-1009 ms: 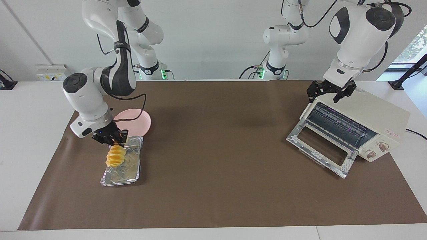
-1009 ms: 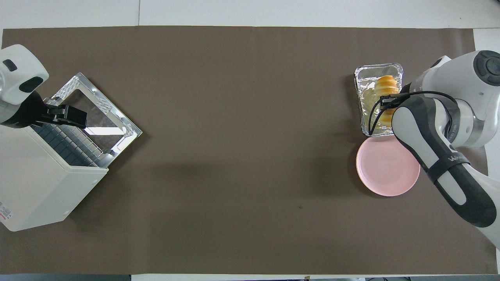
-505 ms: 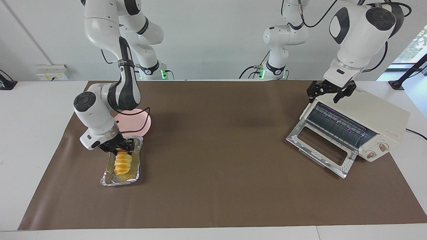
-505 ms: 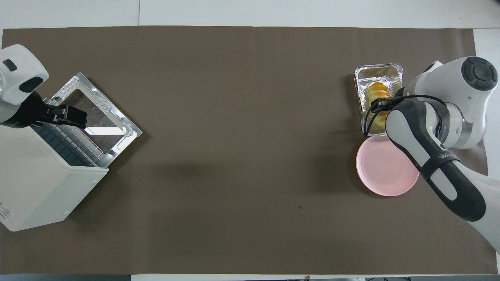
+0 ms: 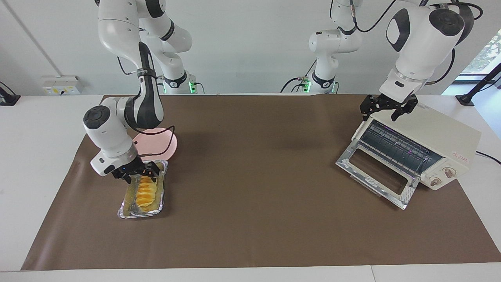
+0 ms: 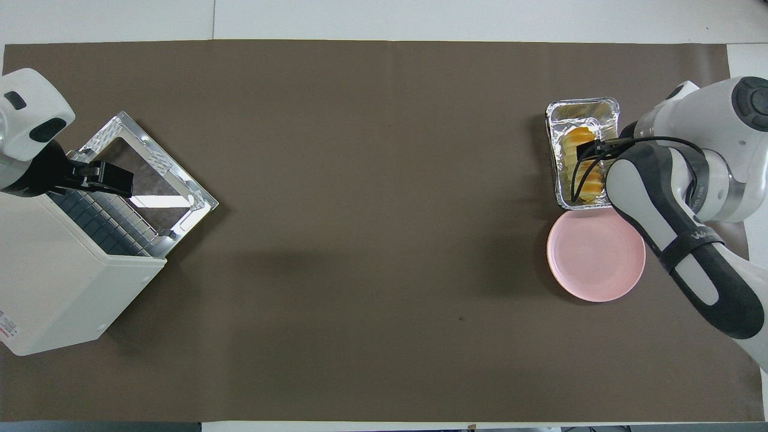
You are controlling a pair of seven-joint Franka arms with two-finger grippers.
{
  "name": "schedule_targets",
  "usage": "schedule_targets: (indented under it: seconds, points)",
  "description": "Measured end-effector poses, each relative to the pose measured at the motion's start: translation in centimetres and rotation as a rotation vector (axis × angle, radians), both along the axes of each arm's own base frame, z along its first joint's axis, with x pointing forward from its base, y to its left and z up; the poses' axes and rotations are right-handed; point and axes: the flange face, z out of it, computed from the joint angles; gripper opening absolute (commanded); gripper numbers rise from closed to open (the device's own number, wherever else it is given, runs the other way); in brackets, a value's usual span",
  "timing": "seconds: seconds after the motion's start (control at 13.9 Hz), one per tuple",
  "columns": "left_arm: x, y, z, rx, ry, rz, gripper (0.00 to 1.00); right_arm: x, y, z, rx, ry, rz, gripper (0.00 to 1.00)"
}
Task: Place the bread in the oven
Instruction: 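Open the right gripper to release the bread in the foil tray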
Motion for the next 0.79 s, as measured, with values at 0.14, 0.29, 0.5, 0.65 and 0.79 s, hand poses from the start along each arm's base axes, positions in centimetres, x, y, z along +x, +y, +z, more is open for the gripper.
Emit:
schedule_targets:
  seconds: [0.14, 0.29, 0.5, 0.65, 0.79]
  points:
    - [0.0, 0.0, 0.0, 0.000, 0.000, 0.000, 1.00, 0.0, -2.0, 0.3, -0.003, -0.006, -0.005, 1.00]
    - [0.0, 0.0, 0.0, 0.000, 0.000, 0.000, 1.00, -0.1, -3.5, -0.6, 0.003, 0.005, -0.030, 1.00]
    - [0.0, 0.0, 0.0, 0.000, 0.000, 0.000, 1.00, -0.2, -4.9, -3.0, 0.012, 0.026, -0.056, 0.91]
    - [0.0, 0.0, 0.0, 0.000, 0.000, 0.000, 1.00, -0.1, -5.2, -4.1, 0.012, 0.027, -0.061, 0.66]
    - [0.0, 0.0, 0.0, 0.000, 0.000, 0.000, 1.00, -0.3, -5.1, -4.7, 0.014, 0.037, -0.060, 0.31]
